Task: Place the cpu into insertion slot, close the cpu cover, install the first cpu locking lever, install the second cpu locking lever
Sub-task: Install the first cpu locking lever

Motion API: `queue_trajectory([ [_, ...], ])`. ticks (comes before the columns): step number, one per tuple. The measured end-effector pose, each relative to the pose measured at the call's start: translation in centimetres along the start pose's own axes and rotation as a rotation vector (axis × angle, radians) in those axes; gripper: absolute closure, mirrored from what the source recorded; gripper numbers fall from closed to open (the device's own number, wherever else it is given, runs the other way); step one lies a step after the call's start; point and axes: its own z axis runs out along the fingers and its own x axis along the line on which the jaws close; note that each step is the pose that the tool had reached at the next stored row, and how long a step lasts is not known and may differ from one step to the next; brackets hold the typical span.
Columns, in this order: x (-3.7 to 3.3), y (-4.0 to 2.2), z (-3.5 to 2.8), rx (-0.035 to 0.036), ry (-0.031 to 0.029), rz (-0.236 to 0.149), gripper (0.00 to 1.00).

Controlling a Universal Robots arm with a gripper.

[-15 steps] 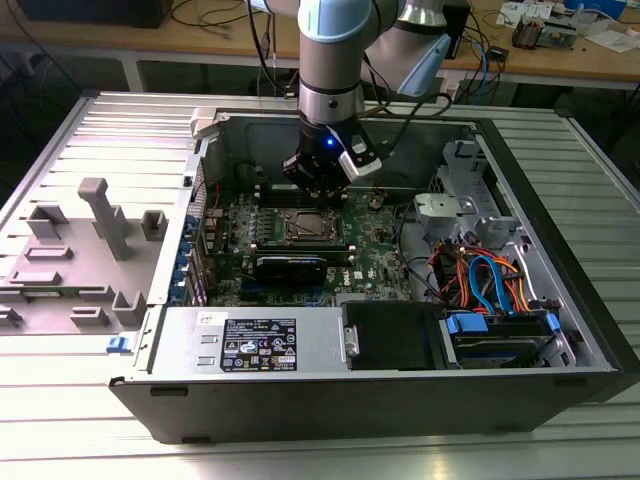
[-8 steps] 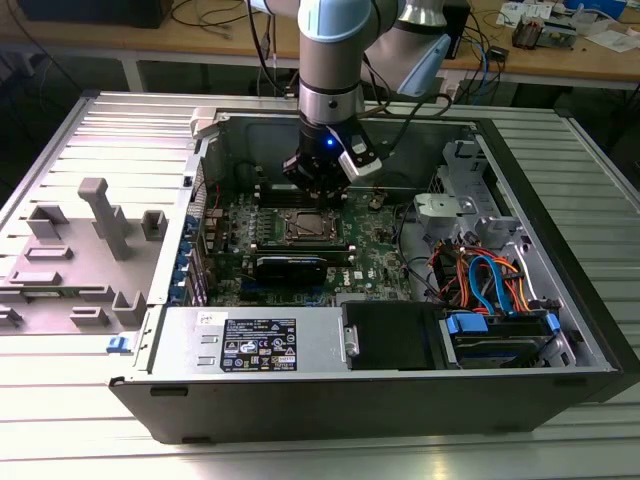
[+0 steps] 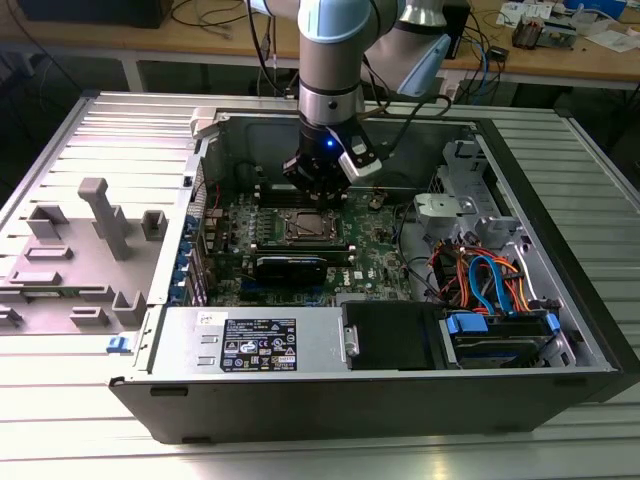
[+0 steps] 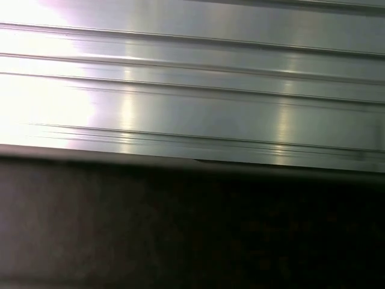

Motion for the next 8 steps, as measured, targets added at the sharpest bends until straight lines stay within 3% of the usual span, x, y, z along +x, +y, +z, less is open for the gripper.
queue_trajectory([
  [8,0.0,0.0,0.09,-0.0011,-0.0001,0.0,0.89],
])
